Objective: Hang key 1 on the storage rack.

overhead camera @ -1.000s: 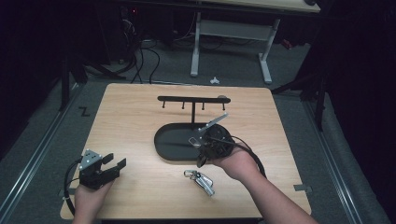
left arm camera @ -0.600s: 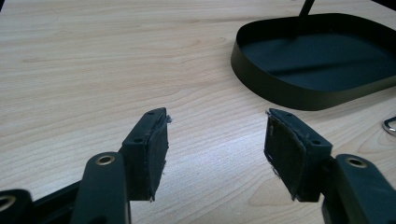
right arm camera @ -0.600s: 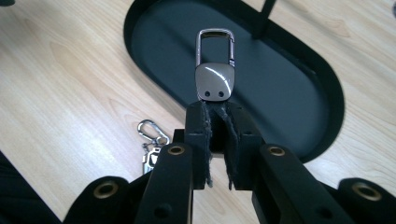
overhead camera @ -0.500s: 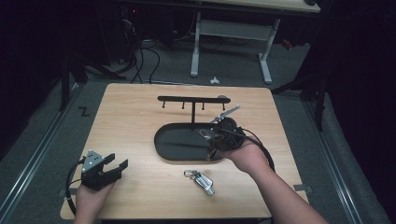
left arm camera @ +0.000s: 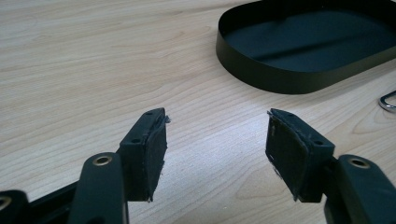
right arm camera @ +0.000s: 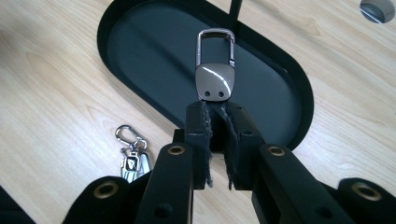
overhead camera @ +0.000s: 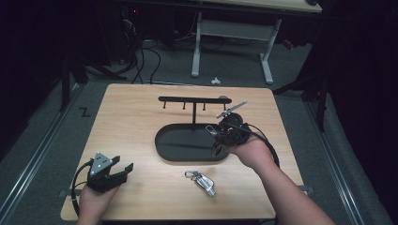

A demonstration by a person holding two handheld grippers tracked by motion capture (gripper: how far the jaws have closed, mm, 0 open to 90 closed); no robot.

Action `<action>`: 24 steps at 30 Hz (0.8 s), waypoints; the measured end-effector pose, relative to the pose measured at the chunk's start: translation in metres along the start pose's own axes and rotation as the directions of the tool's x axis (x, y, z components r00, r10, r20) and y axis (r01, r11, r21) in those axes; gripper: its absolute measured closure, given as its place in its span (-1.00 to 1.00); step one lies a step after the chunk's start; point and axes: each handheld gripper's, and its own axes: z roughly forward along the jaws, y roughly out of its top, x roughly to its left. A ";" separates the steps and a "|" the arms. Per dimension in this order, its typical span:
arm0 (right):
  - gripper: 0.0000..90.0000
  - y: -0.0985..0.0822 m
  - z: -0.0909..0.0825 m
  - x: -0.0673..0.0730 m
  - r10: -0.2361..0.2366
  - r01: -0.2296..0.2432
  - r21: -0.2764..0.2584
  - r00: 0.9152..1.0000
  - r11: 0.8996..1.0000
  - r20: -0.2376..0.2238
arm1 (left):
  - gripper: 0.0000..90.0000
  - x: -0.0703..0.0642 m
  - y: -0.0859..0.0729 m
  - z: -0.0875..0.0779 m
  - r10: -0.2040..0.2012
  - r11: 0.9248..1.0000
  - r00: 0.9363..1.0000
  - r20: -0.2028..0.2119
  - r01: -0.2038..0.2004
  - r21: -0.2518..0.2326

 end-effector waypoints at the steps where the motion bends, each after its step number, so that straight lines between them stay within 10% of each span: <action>1: 0.80 0.001 0.000 -0.001 0.001 -0.001 0.000 1.000 1.000 0.001 | -0.14 0.000 0.000 0.000 0.004 1.000 1.000 0.000 -0.004 0.001; 24: 0.81 0.022 -0.007 -0.012 0.025 -0.025 -0.030 1.000 0.999 0.018 | -0.15 -0.002 0.000 0.002 0.034 0.999 0.999 0.015 -0.034 0.012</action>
